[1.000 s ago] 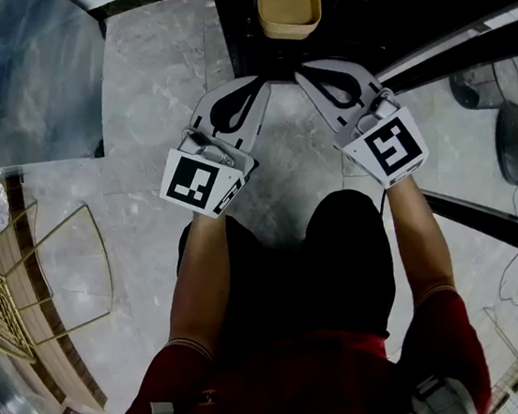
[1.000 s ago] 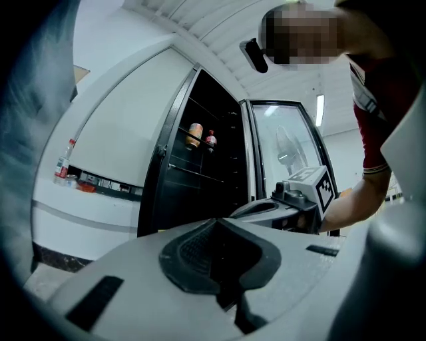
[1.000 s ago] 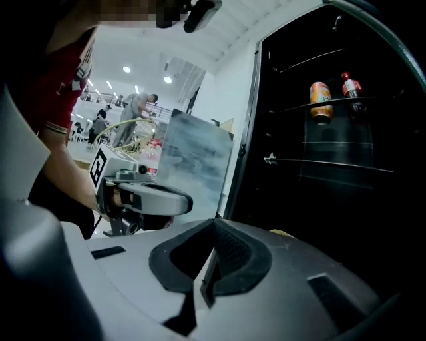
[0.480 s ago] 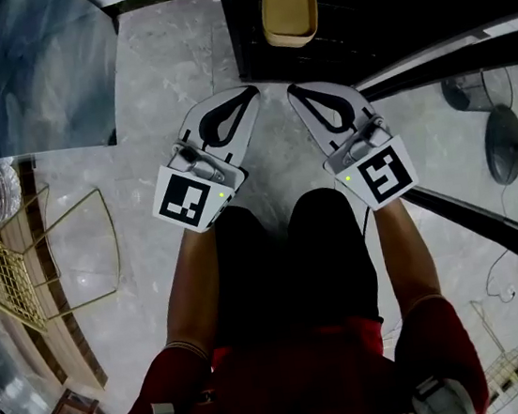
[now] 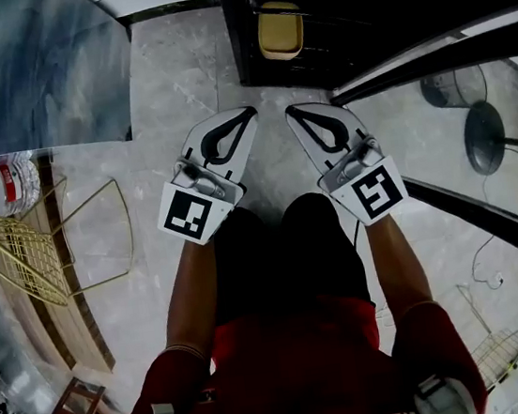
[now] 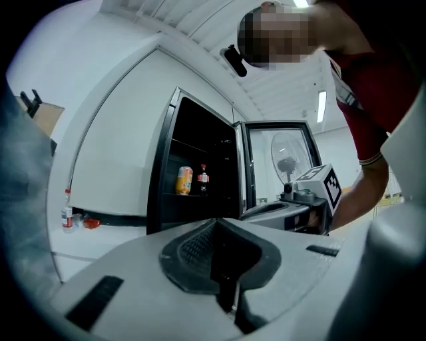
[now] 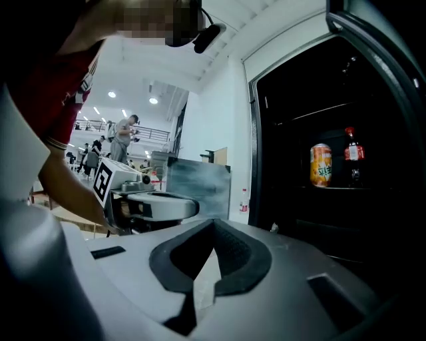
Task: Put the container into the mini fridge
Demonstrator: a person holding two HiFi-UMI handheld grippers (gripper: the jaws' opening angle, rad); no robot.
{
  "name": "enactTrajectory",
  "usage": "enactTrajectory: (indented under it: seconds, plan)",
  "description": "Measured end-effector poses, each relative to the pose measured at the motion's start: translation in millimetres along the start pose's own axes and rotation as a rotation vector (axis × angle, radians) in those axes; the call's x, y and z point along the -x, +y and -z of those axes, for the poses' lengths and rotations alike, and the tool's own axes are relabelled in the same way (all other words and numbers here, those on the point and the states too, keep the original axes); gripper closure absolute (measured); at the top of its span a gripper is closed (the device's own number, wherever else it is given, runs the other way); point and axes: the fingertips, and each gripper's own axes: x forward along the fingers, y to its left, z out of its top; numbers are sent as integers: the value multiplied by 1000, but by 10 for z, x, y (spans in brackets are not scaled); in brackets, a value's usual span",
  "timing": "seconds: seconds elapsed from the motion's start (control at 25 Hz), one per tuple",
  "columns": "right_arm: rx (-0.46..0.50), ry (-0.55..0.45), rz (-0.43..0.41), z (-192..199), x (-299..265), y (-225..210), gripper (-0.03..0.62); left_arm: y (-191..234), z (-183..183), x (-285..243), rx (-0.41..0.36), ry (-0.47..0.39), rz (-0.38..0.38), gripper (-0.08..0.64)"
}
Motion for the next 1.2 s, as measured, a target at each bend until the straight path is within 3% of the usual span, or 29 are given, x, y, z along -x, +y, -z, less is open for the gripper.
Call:
enactTrajectory:
  seconds: [0.72, 1.2]
  plan:
    - [-95, -22, 9, -2272, 678, 407, 592, -617, -2277, 342, 75, -10, 23, 554]
    - [-130, -81, 53, -3368, 1170, 516, 594, -942, -3277, 514, 102, -35, 60, 554]
